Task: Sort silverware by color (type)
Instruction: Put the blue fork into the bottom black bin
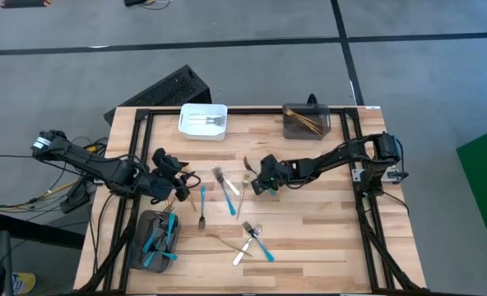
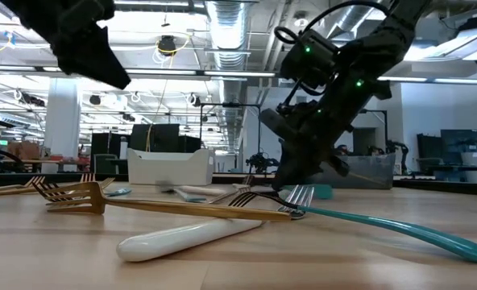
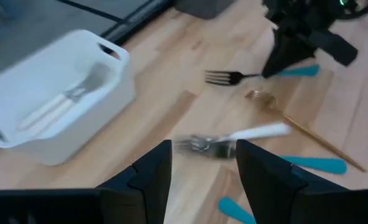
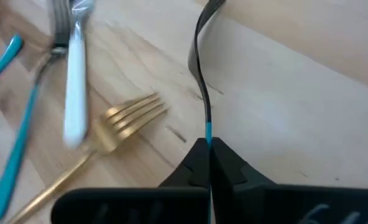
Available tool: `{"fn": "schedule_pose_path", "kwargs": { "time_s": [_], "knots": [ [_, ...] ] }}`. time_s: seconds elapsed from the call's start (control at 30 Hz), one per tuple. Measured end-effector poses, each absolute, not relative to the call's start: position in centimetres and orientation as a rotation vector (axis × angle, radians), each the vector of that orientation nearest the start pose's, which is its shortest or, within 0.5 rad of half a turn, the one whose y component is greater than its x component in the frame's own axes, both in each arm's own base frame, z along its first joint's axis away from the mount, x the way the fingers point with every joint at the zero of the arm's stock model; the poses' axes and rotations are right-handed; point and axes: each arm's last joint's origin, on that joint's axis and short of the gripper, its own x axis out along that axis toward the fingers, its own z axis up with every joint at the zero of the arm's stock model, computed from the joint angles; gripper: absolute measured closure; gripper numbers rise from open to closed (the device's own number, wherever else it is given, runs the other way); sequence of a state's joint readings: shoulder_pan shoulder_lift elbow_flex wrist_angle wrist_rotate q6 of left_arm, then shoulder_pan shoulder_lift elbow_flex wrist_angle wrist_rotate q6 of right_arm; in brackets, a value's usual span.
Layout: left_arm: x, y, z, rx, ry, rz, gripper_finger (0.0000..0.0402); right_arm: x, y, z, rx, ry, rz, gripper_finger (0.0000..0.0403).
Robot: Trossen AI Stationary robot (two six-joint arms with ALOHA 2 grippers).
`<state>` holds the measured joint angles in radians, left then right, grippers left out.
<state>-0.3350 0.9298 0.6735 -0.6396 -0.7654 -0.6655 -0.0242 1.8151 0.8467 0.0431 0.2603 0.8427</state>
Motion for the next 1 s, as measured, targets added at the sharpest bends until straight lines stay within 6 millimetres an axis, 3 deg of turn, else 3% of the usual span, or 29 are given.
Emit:
{"fn": "schedule_pose_path", "kwargs": {
  "time_s": [0.2, 0.47, 0.73, 1.0],
  "knots": [
    [17.2, -3.4, 21.8, -0.207, 0.581, 0.572, 0.0235, 32.5, -1.2, 12.8, 0.594, 0.742, -0.611, 0.0391],
    [18.5, -2.8, 19.9, -0.258, 0.41, 0.357, 0.0235, 33.1, -0.2, 16.6, 0.453, 0.522, -0.539, 0.0391],
    [18.8, -2.3, 20.0, -0.189, 0.187, 0.247, 0.0235, 34.8, 1.5, 19.9, 0.337, 0.222, -0.287, 0.0392],
    [18.9, -1.9, 20.9, -0.15, 0.056, 0.234, 0.0235, 35.2, 2.6, 21.7, 0.19, 0.072, -0.165, 0.0392]
  ]
}}
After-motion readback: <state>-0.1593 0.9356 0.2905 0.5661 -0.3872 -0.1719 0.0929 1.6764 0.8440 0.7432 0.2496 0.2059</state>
